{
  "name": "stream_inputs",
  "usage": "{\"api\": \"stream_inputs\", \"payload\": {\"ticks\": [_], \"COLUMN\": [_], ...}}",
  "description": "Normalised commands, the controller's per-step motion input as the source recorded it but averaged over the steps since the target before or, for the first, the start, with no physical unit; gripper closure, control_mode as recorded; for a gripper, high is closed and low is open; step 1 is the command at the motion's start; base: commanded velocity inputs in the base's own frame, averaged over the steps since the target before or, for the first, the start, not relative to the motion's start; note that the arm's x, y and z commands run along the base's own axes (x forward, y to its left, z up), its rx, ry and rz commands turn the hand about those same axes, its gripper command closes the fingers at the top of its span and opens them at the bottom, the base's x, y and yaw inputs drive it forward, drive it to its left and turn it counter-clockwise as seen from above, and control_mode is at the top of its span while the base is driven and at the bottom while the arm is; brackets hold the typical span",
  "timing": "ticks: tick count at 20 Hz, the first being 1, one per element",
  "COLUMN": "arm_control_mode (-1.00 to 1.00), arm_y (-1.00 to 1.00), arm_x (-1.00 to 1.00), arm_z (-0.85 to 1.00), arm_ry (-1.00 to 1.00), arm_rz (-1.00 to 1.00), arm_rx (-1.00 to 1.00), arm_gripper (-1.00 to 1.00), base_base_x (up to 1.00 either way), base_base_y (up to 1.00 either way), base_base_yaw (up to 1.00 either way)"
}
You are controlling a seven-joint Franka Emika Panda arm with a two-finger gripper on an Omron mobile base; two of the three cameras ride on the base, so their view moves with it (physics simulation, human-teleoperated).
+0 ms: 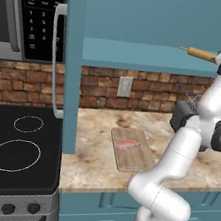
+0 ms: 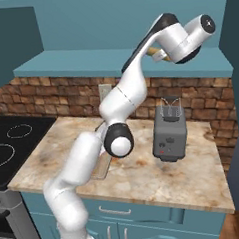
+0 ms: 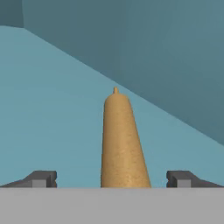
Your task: Open the cabinet, retrieve the rolling pin, and place it next to the meat on the cutting board to prepare for tenderizing.
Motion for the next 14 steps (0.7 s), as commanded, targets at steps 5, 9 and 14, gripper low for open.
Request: {"api": "stream_inputs", "payload": {"ticks": [5, 9, 14], "arm_control_mode": [-1.0, -1.0, -1.0], "arm_y": [0.0, 0.0, 0.0], "arm_x": [0.25, 0.18, 0.26], "arm_z": [0.0, 0.0, -0.06], "arm_ry": [0.1, 0.09, 0.13], "arm_rz": [0.09, 0.1, 0.09], "arm_rx": [0.0, 0.0, 0.0], "arm_gripper": [-1.0, -1.0, 1.0], "base_base_x": [0.0, 0.0, 0.0], "base_base_y": [0.0, 0.0, 0.0], "base_base_yaw": [0.0, 0.0, 0.0]}}
